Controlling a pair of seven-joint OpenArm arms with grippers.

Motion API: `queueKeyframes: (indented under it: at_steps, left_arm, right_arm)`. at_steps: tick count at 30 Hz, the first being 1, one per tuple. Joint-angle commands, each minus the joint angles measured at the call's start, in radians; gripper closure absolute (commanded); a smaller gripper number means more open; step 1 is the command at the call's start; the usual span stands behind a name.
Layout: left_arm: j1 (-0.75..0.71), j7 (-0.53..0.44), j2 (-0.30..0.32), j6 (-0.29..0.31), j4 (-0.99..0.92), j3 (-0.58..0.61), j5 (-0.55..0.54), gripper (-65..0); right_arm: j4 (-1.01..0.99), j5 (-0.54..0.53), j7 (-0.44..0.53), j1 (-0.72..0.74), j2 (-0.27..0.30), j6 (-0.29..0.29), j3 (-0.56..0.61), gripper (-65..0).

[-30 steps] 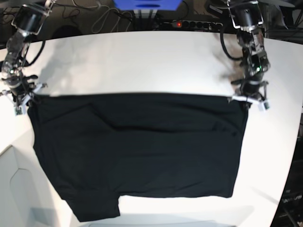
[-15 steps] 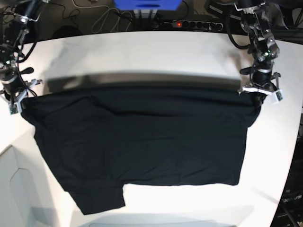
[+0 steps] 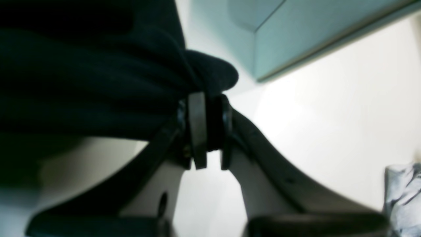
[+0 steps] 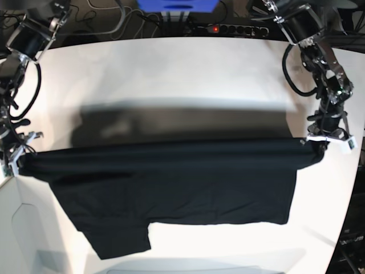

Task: Fold the T-shirt properly
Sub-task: 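Drag the held shoulder edge with both grippers toward the arms' base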

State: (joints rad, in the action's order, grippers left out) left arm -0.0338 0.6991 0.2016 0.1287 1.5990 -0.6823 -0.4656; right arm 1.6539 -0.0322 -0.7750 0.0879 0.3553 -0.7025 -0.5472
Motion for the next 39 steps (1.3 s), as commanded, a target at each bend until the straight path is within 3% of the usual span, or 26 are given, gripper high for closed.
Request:
queueKeyframes:
  at_steps: [1, 11, 22, 28, 34, 39]
  left_arm:
    - [-0.01, -0.04, 0.02, -0.018, 0.011, -0.02, 0.017, -0.3]
    - [-0.186, -0.048, -0.02, -0.018, 0.017, -0.021, 0.017, -0.3]
    - [-0.323, -0.048, -0.023, -0.016, 0.021, -0.021, 0.015, -0.3]
    - [-0.317, -0.058, -0.023, -0.016, 0.1, -0.032, 0.008, -0.3]
    - [-0.228, -0.065, -0.027, -0.021, 0.245, -0.04, -0.072, -0.3]
    - [-0.249, -0.065, -0.064, -0.018, 0.329, -0.075, -0.078, -0.3]
  right_arm:
    - [0.012, 0.031, 0.001, -0.017, 0.026, 0.004, -0.023, 0.0]
    - [0.032, 0.03, 0.002, -0.213, -0.003, 0.004, -0.06, 0.0]
    - [0.035, 0.03, 0.002, -0.371, -0.025, 0.004, -0.078, 0.0]
    - [0.145, 0.007, 0.004, -0.302, -0.051, 0.004, -0.158, 0.0]
    - [0.3, -0.007, -0.005, -0.19, -0.062, 0.004, -0.165, 0.0]
    - [0.308, -0.01, -0.005, -0.211, -0.065, 0.004, -0.212, 0.0]
